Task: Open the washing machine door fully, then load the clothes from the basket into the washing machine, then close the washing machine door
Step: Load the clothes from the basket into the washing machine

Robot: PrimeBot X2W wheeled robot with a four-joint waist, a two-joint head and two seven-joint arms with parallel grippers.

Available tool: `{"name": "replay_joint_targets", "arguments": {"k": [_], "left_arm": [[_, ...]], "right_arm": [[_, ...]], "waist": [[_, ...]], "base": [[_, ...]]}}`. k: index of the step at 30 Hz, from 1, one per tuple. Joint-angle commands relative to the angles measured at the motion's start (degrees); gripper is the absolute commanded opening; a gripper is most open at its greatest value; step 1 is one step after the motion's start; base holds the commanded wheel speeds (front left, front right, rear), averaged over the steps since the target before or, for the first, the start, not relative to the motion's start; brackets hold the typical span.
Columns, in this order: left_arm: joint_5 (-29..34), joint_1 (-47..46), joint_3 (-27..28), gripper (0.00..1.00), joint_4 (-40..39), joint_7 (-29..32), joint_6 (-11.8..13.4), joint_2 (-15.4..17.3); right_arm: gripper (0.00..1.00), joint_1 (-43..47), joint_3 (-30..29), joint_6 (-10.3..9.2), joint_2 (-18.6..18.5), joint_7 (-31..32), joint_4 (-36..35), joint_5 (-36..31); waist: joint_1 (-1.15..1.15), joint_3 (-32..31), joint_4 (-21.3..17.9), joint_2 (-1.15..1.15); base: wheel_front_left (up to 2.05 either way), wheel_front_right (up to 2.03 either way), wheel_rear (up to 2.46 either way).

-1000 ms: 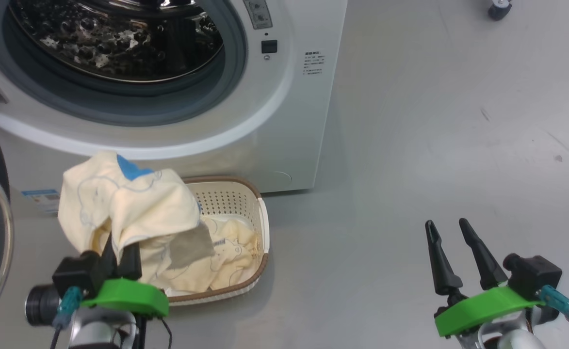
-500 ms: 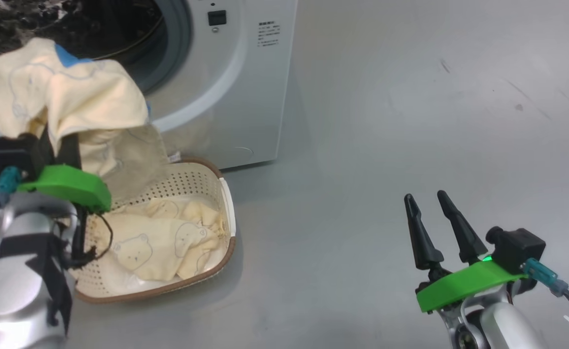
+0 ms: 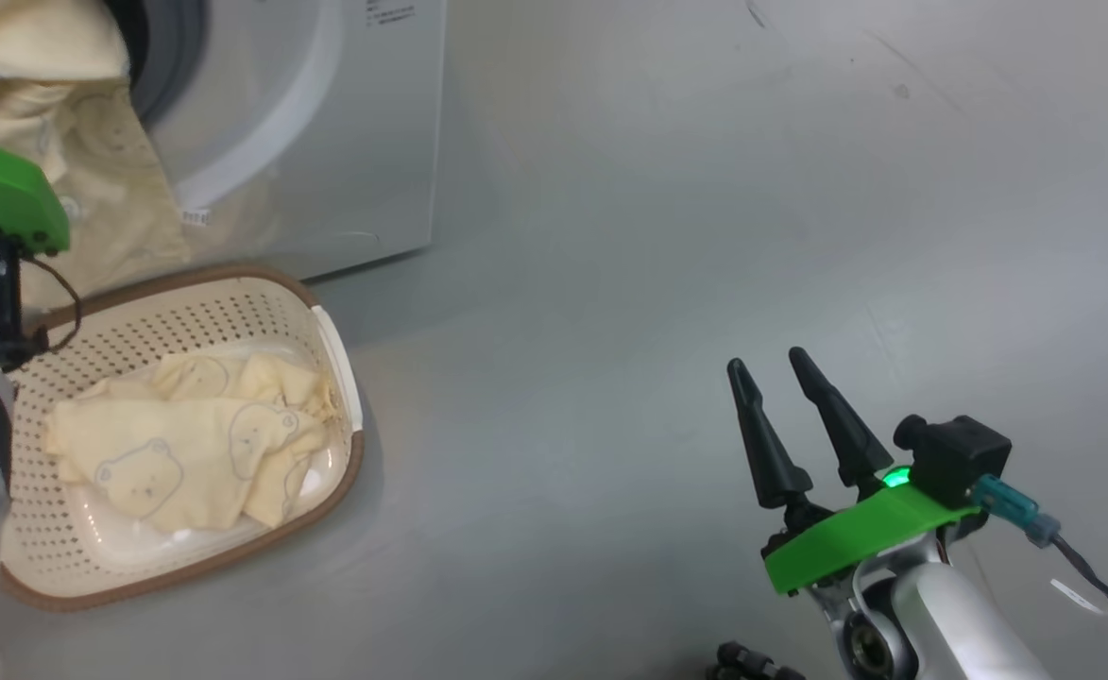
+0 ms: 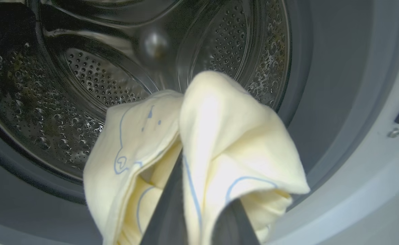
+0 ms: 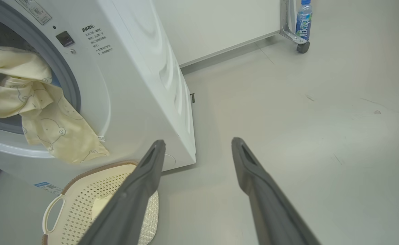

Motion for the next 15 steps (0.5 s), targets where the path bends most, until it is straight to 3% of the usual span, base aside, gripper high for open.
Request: {"name": "replay_joint_targets", "arguments": {"k": [1, 15], "left_arm": [[1.0, -4.9, 1.0, 0.0, 0.3, -0.7, 0.0, 3.8], [2.9, -19.1, -0.4, 0.0, 10.6, -3.5, 1.5, 7.4]], "right_arm": [[1.0, -1.7, 2.0, -0.16, -0.1, -0.4, -1.5, 0.4], [1.0, -3.0, 3.8, -0.16, -0.1, -0.4, -1.7, -0.5]], "waist": [[-0.01, 3.4, -2.4, 0.0], [-0.01, 10.8, -3.4, 0.0]], "base": [[0.0, 0.0, 0.0], [0.0, 0.0, 0.0]]}}
